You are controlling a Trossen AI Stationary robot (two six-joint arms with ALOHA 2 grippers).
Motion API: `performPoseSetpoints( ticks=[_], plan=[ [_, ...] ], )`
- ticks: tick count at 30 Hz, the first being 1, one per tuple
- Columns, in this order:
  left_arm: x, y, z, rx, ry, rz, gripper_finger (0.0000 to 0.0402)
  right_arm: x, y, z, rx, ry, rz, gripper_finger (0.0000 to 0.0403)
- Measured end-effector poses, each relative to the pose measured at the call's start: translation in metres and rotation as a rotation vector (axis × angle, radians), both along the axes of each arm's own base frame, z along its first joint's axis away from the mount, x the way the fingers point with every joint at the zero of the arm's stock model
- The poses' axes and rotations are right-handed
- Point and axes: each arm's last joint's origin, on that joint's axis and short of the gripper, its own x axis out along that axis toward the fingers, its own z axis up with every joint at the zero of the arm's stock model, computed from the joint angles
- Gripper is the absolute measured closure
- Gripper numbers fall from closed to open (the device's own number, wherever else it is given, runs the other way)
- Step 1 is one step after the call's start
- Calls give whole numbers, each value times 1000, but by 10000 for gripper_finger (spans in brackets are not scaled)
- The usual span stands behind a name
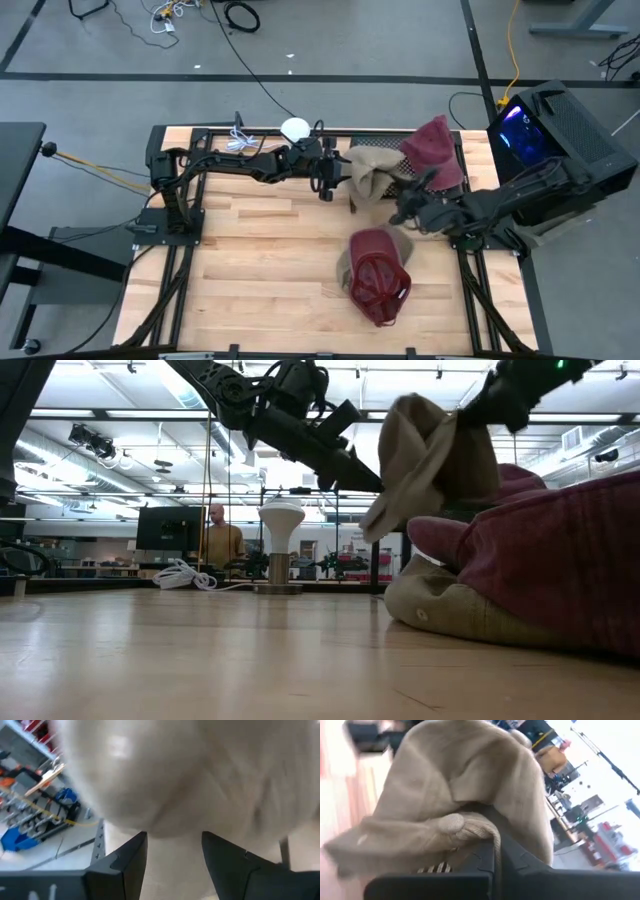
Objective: Pick & Place hat
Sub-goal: Stack the left brown hat on the brown hat on the black shelf
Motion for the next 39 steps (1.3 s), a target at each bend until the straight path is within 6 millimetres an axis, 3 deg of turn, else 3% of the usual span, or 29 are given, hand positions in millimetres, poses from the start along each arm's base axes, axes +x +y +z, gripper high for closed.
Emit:
performPoseSetpoints(
  ticks=[6, 11, 16, 21, 29, 34, 39],
  plan=[
    [1, -2, 1, 34, -5, -89, 207, -10, -12, 15, 100, -178, -60, 401],
    [1, -2, 1, 42, -3, -93, 207, -9, -19, 14, 149, -189, -55, 391],
    [1, -2, 1, 37, -2, -91, 207, -11, -24, 13, 106, -164, -115, 356],
    [1, -2, 0, 36, 3, -91, 207, -15, -25, 15, 90, -144, -100, 291],
    [1, -2, 0, 35, 3, -92, 207, -20, -26, 20, 55, -126, -97, 133],
    [1, -3, 1, 38, -5, -94, 207, -18, -26, 19, -109, 61, -81, 55],
    [2, -5, 2, 19, -19, -124, 207, -14, -24, 19, -271, 258, 24, 25]
  ],
)
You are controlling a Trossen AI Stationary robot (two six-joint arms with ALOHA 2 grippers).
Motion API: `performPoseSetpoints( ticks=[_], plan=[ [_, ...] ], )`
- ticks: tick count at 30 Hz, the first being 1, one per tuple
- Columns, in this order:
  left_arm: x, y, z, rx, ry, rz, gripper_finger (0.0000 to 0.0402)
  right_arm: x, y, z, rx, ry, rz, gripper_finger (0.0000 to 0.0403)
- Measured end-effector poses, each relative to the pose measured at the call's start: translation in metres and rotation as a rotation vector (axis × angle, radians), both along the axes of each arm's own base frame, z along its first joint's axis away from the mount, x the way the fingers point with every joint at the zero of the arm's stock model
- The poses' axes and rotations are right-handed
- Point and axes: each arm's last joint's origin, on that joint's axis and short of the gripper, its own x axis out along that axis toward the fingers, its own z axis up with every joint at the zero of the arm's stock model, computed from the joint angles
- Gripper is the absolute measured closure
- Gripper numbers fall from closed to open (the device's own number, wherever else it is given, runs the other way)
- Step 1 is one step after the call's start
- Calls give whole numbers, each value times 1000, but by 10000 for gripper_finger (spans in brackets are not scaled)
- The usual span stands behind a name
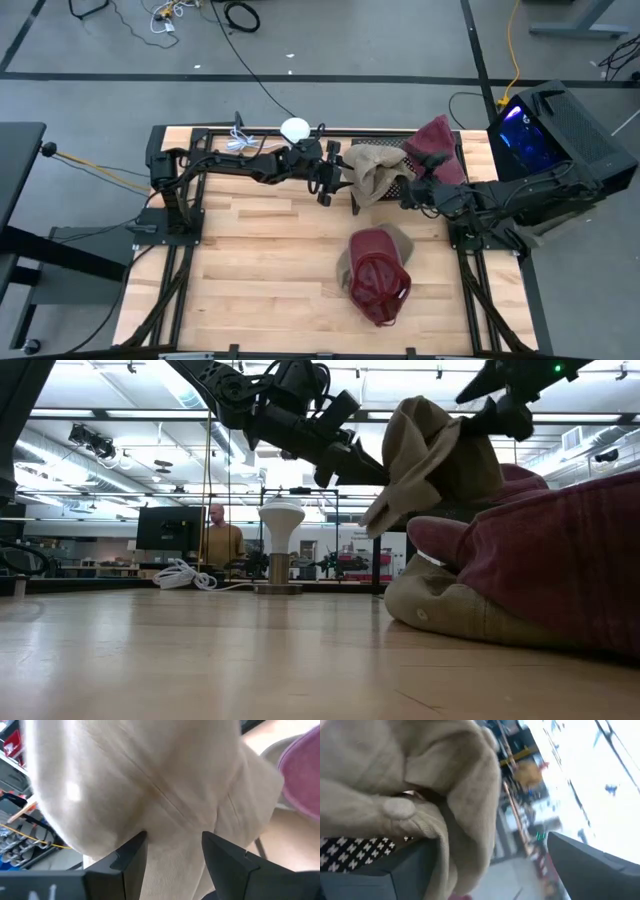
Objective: Pick & Place hat
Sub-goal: Stack the left brown hat on the brown hat on the black shelf
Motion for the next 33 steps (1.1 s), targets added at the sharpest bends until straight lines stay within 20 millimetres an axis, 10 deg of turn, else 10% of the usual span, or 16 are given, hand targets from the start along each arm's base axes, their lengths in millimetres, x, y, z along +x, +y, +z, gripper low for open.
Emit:
performPoseSetpoints(
  ticks=[21, 33],
  plan=[
    [3, -15, 0, -64, -6, -40, 207, 26, 4, -23, -216, 440, 305, 71],
    [3, -12, 0, -89, -7, 20, 207, 33, 4, -22, -156, 310, 182, 294]
  ],
)
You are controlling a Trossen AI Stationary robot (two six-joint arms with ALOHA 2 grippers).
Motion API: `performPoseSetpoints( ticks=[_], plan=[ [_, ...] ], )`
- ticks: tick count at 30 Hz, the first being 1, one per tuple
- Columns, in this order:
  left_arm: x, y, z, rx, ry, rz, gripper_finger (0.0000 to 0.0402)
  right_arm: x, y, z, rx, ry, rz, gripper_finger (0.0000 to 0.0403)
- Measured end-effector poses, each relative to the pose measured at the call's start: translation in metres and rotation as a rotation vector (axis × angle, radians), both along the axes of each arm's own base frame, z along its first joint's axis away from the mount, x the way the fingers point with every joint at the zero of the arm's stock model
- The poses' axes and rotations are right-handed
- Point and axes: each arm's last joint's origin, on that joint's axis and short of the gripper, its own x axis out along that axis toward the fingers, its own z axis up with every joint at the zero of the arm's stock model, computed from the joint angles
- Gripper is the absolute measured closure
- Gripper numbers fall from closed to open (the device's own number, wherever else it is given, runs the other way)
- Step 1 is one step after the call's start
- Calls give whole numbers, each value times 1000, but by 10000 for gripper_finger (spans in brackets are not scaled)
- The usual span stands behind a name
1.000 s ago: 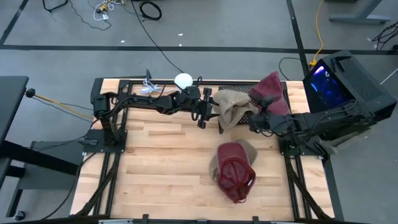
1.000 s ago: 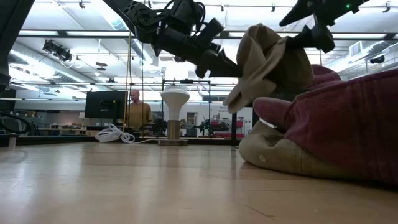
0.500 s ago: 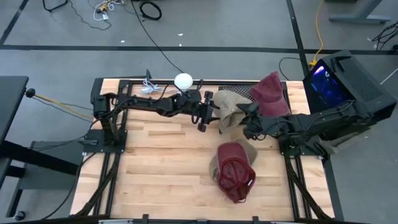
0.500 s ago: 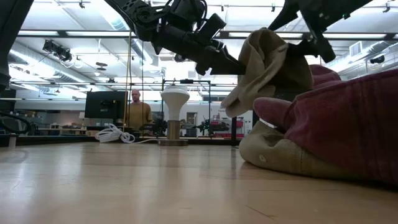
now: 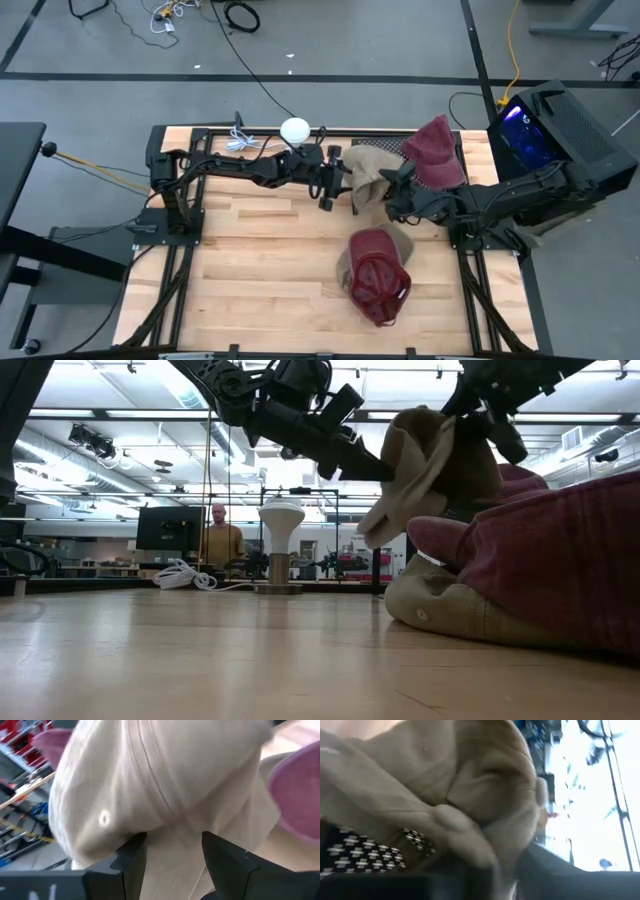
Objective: Pick & Place hat
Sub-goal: Stack the left brown hat on the brown hat on the black shelf
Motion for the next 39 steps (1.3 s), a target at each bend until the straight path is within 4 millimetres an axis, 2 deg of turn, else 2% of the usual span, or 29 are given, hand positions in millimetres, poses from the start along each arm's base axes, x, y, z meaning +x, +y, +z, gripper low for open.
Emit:
performPoseSetpoints(
  ticks=[2, 4, 8, 12, 16, 19, 26, 33, 39],
  plan=[
    [0, 1, 0, 12, 3, 37, 207, 0, -1, 2, -8, -27, -39, 354],
    [0, 2, 0, 26, 6, 80, 207, 0, -1, 4, -6, -59, -63, 388],
    [-1, 6, 0, 85, 18, 195, 207, 0, -7, 11, -4, -174, -191, 383],
    [-6, 8, 9, 140, 11, 299, 207, -4, -14, 21, 8, -275, -266, 396],
    [-9, 8, 17, 134, -11, 308, 207, -9, -23, 32, 19, -371, -331, 395],
    [-9, 5, 18, 94, -13, 249, 207, -13, -27, 35, 6, -402, -399, 397],
    [-8, -1, 17, -23, -23, 65, 207, -15, -27, 24, 74, -443, -457, 396],
    [-7, -2, 15, -69, -21, 41, 207, -16, -22, 16, 219, -516, -411, 395],
    [-7, -2, 15, -88, -24, 47, 207, -19, -13, 10, 268, -519, -393, 392]
  ],
)
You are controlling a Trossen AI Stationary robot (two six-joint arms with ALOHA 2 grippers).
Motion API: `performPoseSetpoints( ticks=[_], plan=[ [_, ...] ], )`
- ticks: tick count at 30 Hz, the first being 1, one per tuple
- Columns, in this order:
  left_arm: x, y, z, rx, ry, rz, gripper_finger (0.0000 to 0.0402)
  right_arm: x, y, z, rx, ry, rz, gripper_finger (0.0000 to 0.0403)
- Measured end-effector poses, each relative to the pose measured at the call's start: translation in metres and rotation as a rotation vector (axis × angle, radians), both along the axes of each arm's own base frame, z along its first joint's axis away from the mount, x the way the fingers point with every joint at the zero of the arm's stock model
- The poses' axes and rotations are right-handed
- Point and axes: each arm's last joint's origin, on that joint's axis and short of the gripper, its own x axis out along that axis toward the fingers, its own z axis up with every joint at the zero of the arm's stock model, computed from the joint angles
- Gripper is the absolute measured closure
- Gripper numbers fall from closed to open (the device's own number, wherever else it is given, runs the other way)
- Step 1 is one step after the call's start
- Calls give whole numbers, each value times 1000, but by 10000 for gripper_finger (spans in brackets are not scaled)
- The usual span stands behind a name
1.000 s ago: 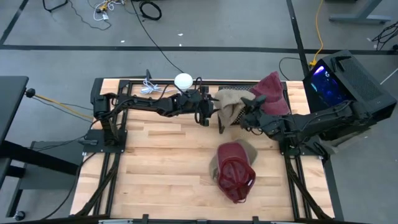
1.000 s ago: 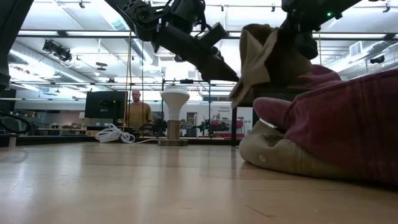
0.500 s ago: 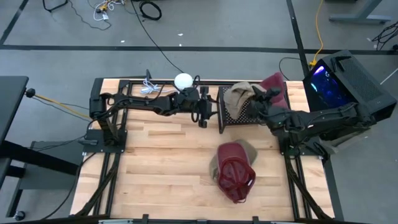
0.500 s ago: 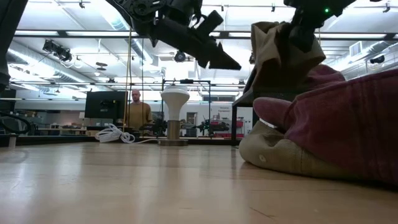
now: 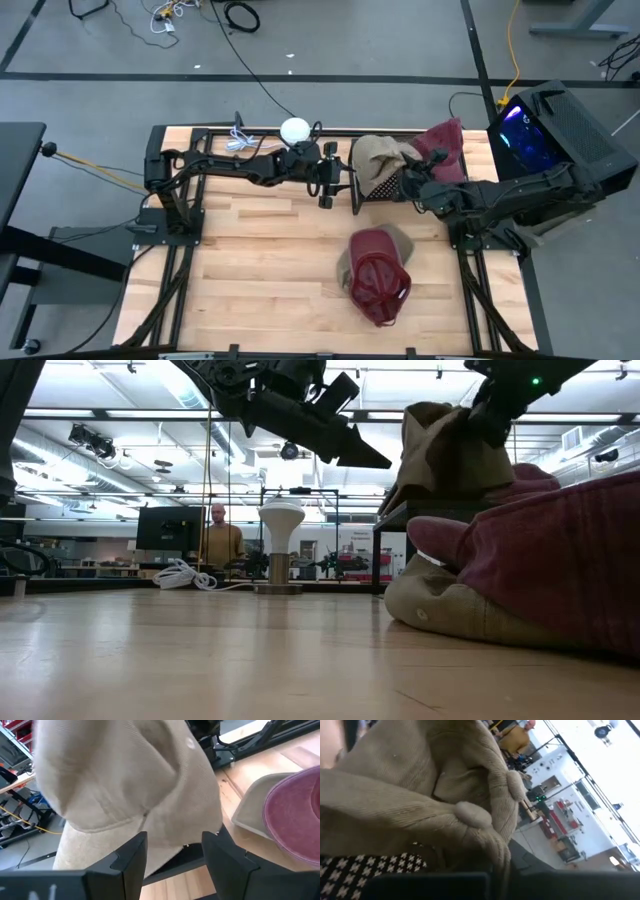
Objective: Pick & Place hat
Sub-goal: Stack the left brown hat on the brown hat on the black shelf
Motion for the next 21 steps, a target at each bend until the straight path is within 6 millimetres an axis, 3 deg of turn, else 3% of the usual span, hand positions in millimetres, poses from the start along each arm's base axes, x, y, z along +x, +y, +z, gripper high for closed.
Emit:
performPoseSetpoints(
  ticks=[10, 21],
  plan=[
    [0, 0, 0, -3, -1, 1, 207, -7, 7, -13, 121, -37, 20, 323],
    [0, 0, 0, -36, -4, 12, 207, -7, 12, -20, 290, -40, 148, 166]
  ],
)
